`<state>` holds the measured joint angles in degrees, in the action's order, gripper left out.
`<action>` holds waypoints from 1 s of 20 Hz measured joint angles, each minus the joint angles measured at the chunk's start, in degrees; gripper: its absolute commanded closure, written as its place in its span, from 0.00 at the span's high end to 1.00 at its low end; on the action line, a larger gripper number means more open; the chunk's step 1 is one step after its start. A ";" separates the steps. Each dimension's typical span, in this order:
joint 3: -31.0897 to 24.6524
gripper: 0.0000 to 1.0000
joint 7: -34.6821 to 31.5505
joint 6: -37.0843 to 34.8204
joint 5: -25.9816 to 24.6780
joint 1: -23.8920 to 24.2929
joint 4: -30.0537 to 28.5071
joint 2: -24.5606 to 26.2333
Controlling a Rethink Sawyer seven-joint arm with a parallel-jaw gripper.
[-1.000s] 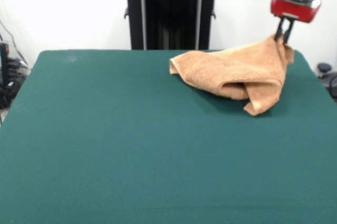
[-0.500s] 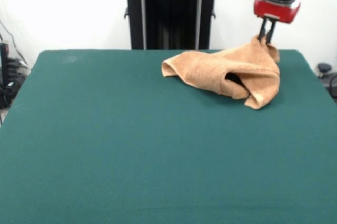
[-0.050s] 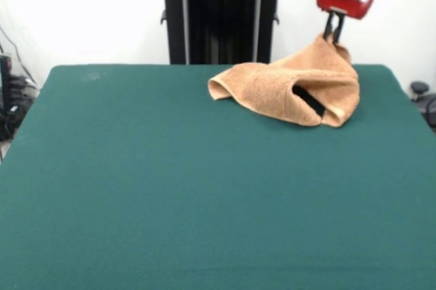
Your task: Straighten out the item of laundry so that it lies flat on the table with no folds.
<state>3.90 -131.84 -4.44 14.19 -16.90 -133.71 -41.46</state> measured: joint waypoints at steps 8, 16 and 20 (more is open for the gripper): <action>-1.42 0.00 0.00 0.01 0.01 0.54 -3.91 -2.05; -1.47 0.00 0.00 3.57 0.02 0.26 -1.78 4.95; -1.47 0.00 0.00 5.57 0.05 0.27 0.66 9.56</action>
<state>2.43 -131.84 1.13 14.24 -16.63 -133.05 -31.90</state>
